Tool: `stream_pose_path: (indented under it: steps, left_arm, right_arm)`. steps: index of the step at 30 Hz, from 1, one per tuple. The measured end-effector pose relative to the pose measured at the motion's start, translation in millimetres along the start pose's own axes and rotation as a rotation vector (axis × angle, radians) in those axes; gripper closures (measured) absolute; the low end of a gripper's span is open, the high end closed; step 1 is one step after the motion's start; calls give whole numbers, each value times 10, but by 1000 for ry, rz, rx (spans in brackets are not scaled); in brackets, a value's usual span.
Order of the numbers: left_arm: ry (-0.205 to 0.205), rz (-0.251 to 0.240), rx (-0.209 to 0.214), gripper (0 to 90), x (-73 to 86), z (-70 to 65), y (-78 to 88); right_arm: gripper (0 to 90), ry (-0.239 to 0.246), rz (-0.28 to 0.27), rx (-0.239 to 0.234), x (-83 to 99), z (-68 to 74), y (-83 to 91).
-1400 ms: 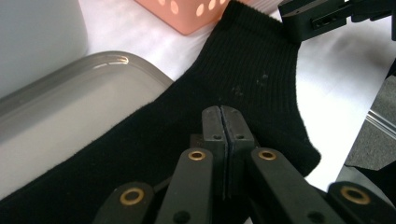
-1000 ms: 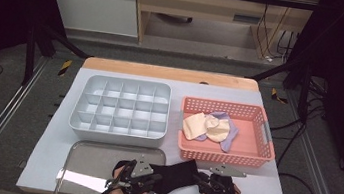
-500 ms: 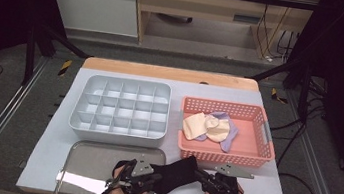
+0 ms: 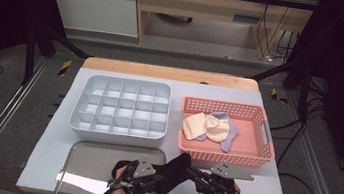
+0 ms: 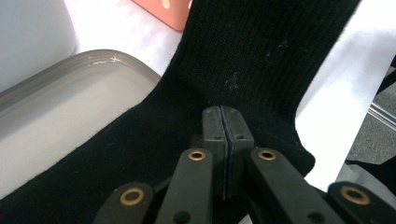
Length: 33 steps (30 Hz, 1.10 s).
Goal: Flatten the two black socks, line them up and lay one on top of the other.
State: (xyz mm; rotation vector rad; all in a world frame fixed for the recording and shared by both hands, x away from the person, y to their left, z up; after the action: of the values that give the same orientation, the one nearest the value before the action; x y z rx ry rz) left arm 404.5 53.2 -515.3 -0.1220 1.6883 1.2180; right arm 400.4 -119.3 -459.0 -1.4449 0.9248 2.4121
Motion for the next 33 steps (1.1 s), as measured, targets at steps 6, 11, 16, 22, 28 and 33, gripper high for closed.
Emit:
stream_pose_path:
  steps: [6,11,16,22,28,33]
  left_arm:
    - [15,0,11,870,-10,21,13]
    - [35,-55,-17,864,-109,181,225]
    - [69,-89,-54,855,-116,427,477]
    - [139,-90,-134,849,131,864,746]
    - [179,-75,-168,847,359,1013,825]
    - [195,-40,-179,850,512,1054,800]
  right_arm:
    - [803,3,-1,-35,-44,105,-54]
    - [803,6,6,-34,-59,138,-80]
    - [802,9,7,-38,-85,164,-100]
    - [801,14,14,-53,-139,240,-171]
    - [800,29,22,-64,-171,310,-235]
    - [799,50,31,-82,-210,400,-317]
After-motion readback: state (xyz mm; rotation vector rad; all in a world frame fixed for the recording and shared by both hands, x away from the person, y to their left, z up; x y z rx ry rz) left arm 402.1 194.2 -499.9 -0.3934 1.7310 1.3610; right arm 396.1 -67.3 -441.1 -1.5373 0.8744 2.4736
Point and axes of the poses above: each handheld gripper's, and its own axes: y roughly backward along the jaws, x roughly out of its underside, z roughly to its left, the point moved 6 cm from there along -y, roughly forward along the jaws, and after that the axes turned 12 degrees about -x, right-handed, at the moved point
